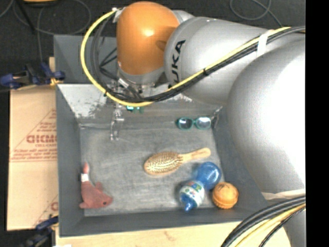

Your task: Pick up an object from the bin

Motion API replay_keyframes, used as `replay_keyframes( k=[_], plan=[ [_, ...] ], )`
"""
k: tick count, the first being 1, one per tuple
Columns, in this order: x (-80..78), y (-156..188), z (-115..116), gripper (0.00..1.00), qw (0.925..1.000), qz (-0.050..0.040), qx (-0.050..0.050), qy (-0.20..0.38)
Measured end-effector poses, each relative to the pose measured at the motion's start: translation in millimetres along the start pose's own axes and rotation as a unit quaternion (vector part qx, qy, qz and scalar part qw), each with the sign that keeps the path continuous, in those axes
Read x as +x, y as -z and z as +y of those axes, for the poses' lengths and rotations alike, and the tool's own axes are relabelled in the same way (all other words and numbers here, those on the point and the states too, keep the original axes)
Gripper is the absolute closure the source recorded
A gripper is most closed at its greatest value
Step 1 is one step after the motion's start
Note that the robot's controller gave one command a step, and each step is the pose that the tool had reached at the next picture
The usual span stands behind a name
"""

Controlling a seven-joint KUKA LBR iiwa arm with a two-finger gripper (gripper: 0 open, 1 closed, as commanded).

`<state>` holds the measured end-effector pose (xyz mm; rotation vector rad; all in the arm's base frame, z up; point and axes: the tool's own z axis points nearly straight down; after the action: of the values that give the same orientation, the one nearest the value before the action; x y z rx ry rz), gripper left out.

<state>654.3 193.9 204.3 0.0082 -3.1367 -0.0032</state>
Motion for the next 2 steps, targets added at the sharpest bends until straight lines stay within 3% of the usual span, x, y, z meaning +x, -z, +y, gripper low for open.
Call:
replay_keyframes(
  k=[1,2],
  plan=[
    [-1.8,5.6,-0.7,0.00,1.0000,-0.0043,-0.001,-0.001],
    [11.7,66.9,-27.0,0.00,1.0000,-0.0017,0.001,0.000]
  ],
)
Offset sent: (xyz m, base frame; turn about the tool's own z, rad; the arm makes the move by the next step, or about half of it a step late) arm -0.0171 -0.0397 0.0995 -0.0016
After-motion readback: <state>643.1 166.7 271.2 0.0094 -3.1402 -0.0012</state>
